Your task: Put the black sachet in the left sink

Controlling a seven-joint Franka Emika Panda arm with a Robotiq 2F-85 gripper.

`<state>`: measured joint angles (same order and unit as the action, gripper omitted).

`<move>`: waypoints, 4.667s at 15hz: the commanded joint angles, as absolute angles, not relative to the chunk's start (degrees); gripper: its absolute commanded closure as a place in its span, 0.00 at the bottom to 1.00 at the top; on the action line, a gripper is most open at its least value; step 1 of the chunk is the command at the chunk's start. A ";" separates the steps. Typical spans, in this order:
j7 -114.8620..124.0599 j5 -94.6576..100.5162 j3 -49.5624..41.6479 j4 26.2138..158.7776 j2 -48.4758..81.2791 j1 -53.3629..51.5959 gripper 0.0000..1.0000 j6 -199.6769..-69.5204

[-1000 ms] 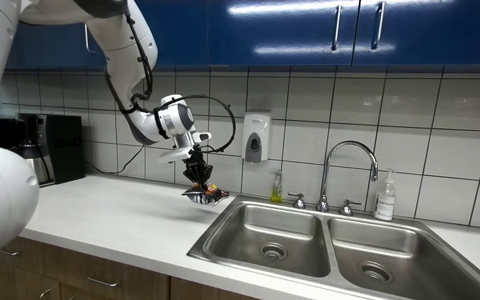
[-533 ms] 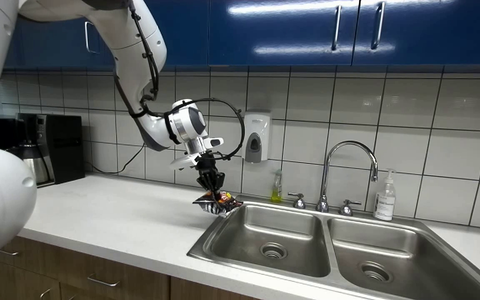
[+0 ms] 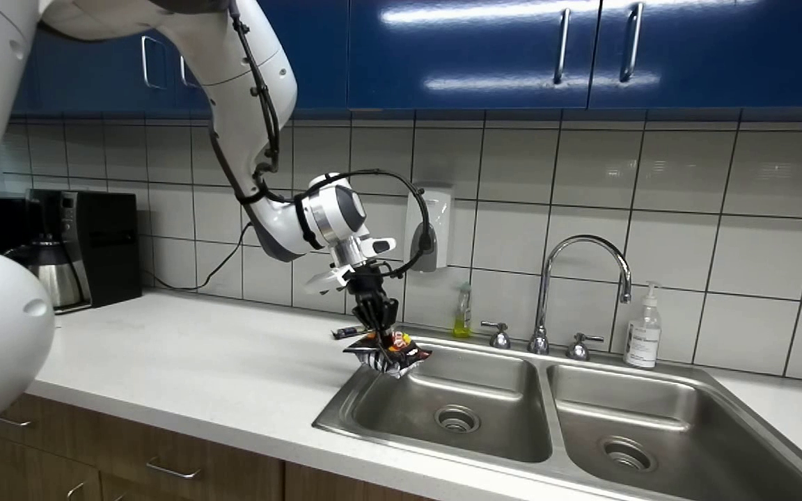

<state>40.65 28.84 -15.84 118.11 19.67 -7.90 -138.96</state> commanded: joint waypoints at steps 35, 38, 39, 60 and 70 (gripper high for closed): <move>44.26 17.64 -22.18 94.48 49.56 -4.32 1.00 -146.04; 44.07 17.45 -22.17 94.08 49.76 -4.30 1.00 -145.71; 43.97 17.35 -22.12 93.98 49.80 -4.26 1.00 -145.53; 40.89 15.74 -23.12 86.88 59.99 -1.94 0.62 -147.04; 40.14 16.52 -24.01 90.60 54.94 -5.20 0.00 -148.89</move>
<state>41.83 16.86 -23.15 87.97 58.16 -3.79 -148.09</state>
